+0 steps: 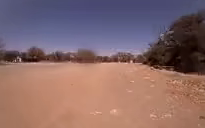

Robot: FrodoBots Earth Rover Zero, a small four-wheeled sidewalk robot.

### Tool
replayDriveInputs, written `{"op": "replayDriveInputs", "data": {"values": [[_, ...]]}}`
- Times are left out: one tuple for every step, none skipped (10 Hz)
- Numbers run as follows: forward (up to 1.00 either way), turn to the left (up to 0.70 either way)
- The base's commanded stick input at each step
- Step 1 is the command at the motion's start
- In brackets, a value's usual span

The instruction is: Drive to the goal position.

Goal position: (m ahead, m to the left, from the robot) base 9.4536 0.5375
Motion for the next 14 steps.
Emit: {"op": "replayDriveInputs", "data": {"values": [[1.00, 0.00], [1.00, 0.00], [1.00, 0.00], [1.00, 0.00], [1.00, 0.00], [1.00, 0.00], [1.00, 0.00], [1.00, 0.00], [1.00, 0.00], [1.00, 0.00], [1.00, 0.00], [1.00, 0.00], [1.00, 0.00], [1.00, 0.00]]}}
